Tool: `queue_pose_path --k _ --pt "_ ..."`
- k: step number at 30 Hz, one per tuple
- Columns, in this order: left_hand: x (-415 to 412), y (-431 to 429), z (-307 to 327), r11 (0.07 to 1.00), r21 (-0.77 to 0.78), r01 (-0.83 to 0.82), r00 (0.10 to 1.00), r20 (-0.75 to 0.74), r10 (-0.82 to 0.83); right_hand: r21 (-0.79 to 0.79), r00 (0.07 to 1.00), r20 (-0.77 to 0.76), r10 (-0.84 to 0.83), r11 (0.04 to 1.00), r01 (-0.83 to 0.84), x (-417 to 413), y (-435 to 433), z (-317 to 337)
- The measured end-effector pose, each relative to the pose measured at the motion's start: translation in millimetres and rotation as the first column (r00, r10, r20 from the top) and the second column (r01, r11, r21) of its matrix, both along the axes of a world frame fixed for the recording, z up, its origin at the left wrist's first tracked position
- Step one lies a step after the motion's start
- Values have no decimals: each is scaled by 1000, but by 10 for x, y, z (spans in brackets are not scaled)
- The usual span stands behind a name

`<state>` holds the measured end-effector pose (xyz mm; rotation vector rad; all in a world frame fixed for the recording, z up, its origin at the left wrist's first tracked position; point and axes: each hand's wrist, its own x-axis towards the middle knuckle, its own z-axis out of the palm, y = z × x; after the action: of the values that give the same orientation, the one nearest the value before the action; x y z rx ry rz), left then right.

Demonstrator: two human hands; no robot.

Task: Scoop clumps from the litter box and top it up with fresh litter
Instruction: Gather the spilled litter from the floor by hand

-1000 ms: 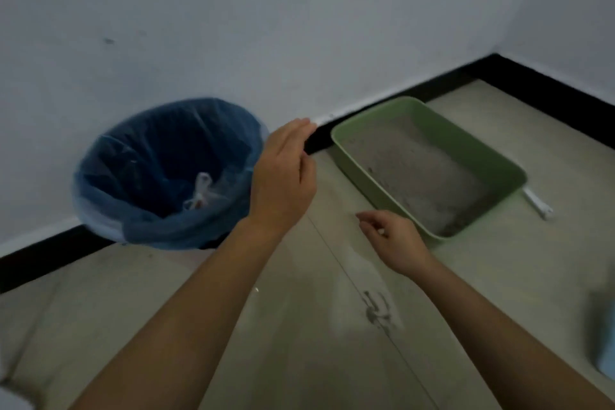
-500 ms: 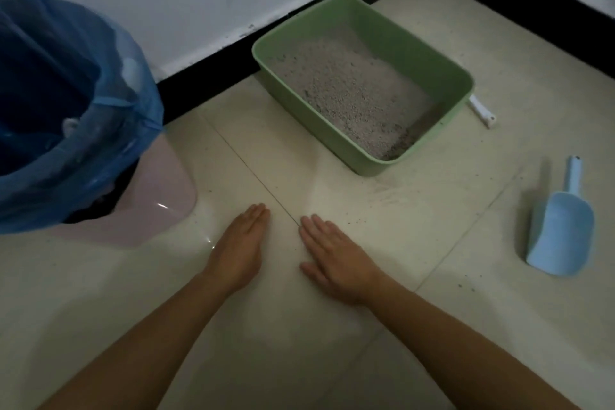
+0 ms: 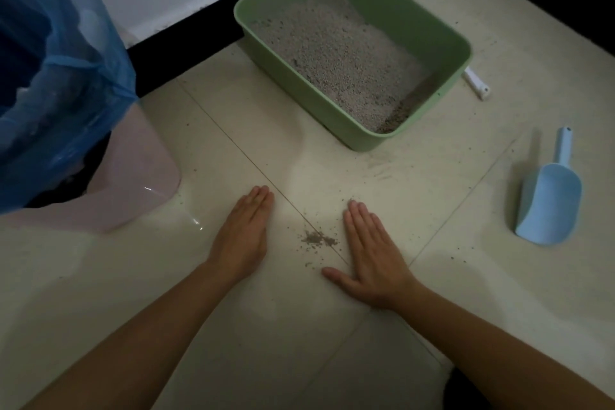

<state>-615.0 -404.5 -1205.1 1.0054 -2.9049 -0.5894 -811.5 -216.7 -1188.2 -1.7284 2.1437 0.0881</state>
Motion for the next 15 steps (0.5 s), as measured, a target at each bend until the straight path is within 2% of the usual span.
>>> queue_pose_path --k 7,12,15 --pt "150 -76 4 999 -8 -35 999 7 35 -55 995 82 51 997 -46 621 -210 -71" --pt "211 -100 37 997 -27 -69 998 -14 68 -161 981 170 95 985 -67 459 -180 -67" --pt "234 -126 52 993 -23 -114 993 -41 113 -229 982 137 133 968 -99 225 -220 -66"
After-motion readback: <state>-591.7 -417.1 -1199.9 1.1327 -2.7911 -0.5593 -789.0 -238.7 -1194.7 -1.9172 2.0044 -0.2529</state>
